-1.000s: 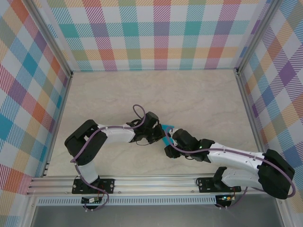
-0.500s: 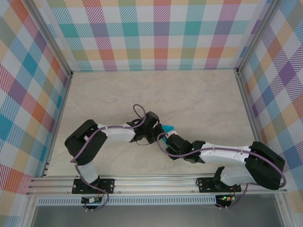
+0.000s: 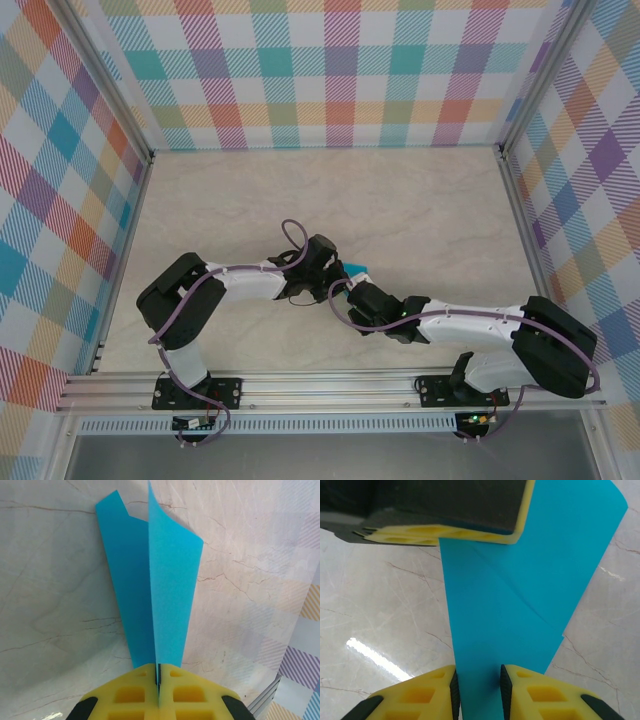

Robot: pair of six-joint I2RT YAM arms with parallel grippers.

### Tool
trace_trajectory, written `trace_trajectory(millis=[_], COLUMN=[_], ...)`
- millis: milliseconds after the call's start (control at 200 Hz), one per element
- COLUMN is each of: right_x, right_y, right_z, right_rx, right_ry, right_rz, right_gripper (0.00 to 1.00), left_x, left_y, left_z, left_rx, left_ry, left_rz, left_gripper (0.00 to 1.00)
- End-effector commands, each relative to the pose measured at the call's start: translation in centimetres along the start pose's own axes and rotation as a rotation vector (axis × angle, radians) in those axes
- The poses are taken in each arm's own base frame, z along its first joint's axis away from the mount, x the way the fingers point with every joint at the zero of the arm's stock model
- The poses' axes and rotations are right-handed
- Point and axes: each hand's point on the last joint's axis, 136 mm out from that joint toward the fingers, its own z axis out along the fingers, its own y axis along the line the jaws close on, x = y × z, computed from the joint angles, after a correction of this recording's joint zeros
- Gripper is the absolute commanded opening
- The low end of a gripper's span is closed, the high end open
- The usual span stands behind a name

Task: Fold a paper plane with a square sheet of paper (pick it up from the middle)
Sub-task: Perform the fifth fold on the wing at the bottom-center of the table.

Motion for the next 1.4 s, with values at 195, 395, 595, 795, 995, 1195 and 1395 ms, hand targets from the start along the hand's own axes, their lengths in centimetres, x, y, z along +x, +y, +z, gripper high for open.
trace_trajectory(millis=[195,395,595,795,995,1195,1395], right_x=[-0.8,-0.6,-0.3,-0.4,-0.4,0.1,0.1], right_y=[0.2,0.2,0.7,2.4,4.1,4.7,4.9], right_z=[0.7,0.6,0.7,1.0,1.5,2.1,1.7], right_rx=[0.023,0.016,-0.023,-0.114,-0.199,-0.237,-0.321], right_ry=[-0.011,-0.018,-0.021,-0.032,-0.034,-0.017,-0.035], right_rz=[0.0,0.011,0.014,-0.023,-0.059,-0.048,0.092], right_gripper=[0.2,0.12,0.08,0.06,0.06,0.04,0.04], left_x=[0.3,0.2,-0.5,-2.4,-3.4,-3.4,-2.8], left_y=[-0.6,-0.3,0.2,1.8,5.3,7.0,6.6], left_z=[0.1,-0.3,-2.0,-6.2,-11.4,-14.4,-14.1], left_rx=[-0.003,-0.023,-0.061,-0.138,-0.243,-0.217,-0.159], left_ry=[0.01,-0.002,-0.059,-0.193,-0.344,-0.435,-0.409], left_rz=[-0.004,-0.004,-0.005,-0.027,-0.083,-0.132,-0.113], left_gripper=[0.0,0.02,0.28,0.56,0.72,0.74,0.69])
